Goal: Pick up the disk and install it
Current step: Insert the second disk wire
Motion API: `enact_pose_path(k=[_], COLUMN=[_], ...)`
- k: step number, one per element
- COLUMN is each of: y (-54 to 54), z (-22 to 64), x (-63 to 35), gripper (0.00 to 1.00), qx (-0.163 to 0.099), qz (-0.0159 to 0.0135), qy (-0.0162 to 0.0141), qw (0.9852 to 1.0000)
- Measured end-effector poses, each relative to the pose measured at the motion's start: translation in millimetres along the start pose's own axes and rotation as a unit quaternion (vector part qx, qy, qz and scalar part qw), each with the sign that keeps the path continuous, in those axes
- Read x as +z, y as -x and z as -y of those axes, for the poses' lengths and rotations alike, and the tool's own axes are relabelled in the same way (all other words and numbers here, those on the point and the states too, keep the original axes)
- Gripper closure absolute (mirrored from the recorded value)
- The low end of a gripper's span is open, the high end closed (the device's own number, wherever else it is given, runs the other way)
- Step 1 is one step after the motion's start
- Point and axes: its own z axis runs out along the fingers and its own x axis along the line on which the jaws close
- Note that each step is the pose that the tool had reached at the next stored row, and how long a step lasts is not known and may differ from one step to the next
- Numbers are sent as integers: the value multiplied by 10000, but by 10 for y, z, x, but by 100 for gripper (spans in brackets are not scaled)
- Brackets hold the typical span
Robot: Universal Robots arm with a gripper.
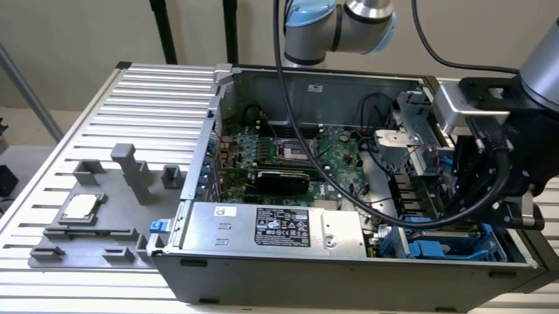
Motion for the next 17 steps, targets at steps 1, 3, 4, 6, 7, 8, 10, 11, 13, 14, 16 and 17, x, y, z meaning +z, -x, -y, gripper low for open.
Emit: enact_pose_path(k=[1,3,4,6,7,8,10,11,13,14,16,17], y=[0,-1,-2,-3,-3,-4,-4,-5,-6,-5,-1,2], z=[0,-1,-3,-6,-8,-10,-16,-22,-31,-34,-35,-37], x=[11,35,49,76,89,100,111,113,114,115,115,115], gripper=[84,84,84,84,84,84,84,84,84,84,84,84], qx=[-3,-9,-10,-12,-12,-13,-13,-13,-13,-13,-14,-14], qz=[8,22,31,46,53,59,62,63,64,64,64,64], qy=[-20,-53,-69,-99,-114,-128,-141,-144,-145,-146,-147,-148], qw=[10000,10000,10000,9999,9999,9999,9999,9999,9999,9999,9999,9999])
